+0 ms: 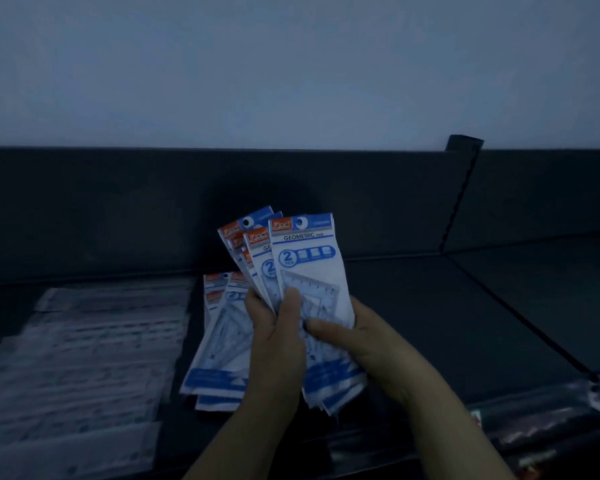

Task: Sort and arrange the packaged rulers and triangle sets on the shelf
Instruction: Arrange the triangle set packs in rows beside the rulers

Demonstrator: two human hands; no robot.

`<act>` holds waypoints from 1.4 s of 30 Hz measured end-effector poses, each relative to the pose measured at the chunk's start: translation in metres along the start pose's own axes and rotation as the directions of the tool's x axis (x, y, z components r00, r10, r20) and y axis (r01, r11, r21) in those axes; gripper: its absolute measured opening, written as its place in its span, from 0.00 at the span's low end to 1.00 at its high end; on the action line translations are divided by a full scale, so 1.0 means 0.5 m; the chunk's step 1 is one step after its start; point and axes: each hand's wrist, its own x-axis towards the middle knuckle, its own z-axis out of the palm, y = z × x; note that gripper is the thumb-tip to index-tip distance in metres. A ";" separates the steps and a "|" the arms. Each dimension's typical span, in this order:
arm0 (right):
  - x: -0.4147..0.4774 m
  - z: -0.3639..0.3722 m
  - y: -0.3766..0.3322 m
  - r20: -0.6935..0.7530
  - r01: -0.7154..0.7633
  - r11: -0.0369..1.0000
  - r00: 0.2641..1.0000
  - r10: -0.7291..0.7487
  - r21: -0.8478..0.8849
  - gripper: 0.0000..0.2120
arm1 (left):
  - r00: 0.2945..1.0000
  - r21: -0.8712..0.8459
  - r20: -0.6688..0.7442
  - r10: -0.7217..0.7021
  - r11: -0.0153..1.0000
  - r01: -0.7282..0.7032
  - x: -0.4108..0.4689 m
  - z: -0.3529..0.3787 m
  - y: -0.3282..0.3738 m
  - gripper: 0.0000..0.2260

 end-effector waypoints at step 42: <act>0.223 -0.568 0.016 -0.150 0.094 0.933 0.977 -0.154 -0.348 0.32 | 0.995 0.820 0.065 0.079 0.564 -0.099 0.292 0.301 -0.110 0.20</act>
